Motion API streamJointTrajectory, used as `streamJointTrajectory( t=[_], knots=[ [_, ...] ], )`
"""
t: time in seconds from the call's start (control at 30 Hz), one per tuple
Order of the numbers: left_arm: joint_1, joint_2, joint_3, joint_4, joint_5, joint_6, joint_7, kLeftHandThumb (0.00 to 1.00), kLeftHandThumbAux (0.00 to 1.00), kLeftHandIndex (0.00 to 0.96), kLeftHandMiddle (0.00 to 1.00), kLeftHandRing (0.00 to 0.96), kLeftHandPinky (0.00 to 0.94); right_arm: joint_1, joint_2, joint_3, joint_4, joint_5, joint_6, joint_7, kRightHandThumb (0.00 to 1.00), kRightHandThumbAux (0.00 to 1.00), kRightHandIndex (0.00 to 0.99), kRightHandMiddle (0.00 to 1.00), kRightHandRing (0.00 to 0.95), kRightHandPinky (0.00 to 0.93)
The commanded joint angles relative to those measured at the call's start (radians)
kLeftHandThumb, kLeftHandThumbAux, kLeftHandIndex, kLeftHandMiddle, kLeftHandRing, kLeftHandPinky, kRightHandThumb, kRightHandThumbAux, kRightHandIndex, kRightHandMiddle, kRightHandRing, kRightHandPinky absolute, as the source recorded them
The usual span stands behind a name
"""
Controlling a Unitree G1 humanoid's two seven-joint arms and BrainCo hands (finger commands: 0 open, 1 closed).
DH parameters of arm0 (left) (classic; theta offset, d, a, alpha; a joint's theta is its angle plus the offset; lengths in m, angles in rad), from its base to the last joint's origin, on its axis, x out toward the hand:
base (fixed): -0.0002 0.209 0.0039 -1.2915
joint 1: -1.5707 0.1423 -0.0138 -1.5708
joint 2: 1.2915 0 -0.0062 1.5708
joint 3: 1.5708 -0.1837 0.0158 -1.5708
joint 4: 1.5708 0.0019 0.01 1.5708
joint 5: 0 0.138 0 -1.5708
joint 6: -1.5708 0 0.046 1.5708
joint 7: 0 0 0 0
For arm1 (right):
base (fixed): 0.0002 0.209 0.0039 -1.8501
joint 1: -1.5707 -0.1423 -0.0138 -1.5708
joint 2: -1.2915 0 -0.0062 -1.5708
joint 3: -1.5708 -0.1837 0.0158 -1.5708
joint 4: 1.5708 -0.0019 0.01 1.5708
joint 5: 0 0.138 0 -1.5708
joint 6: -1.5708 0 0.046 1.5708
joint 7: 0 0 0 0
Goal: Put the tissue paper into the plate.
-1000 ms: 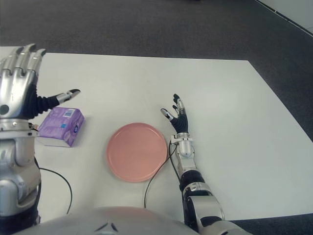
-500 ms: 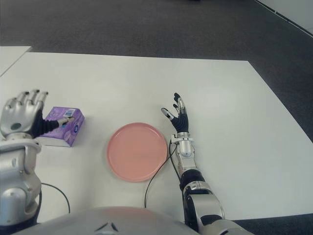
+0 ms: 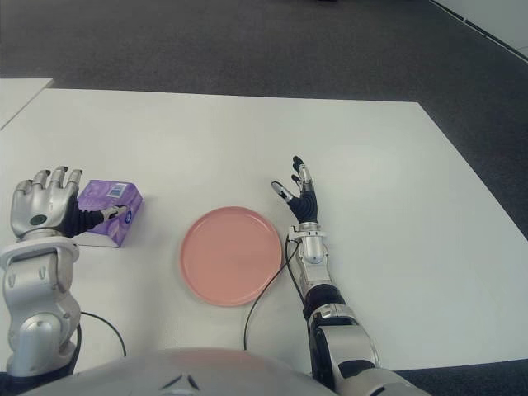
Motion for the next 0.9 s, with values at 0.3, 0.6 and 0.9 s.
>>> streamJointTrajectory(
  t=[0.3, 0.6, 0.9],
  knots=[
    [-0.018, -0.011, -0.055, 0.07, 0.063, -0.001, -0.089, 0.001, 0.187, 0.0, 0.0, 0.0, 0.0, 0.085, -0.006, 0.004, 0.089, -0.017, -0.009, 0.0, 0.0, 0.52, 0.0, 0.0, 0.0, 0.005],
    [-0.037, 0.008, -0.077, 0.12, 0.079, 0.012, -0.042, 0.0, 0.162, 0.0, 0.0, 0.0, 0.0, 0.084, -0.004, 0.005, 0.094, -0.018, -0.011, -0.003, 0.0, 0.52, 0.0, 0.0, 0.0, 0.005],
    [-0.067, 0.003, -0.084, 0.185, 0.088, 0.051, 0.0, 0.0, 0.162, 0.0, 0.0, 0.0, 0.0, 0.086, -0.004, 0.006, 0.094, -0.018, -0.014, -0.003, 0.0, 0.52, 0.0, 0.0, 0.0, 0.005]
  ],
)
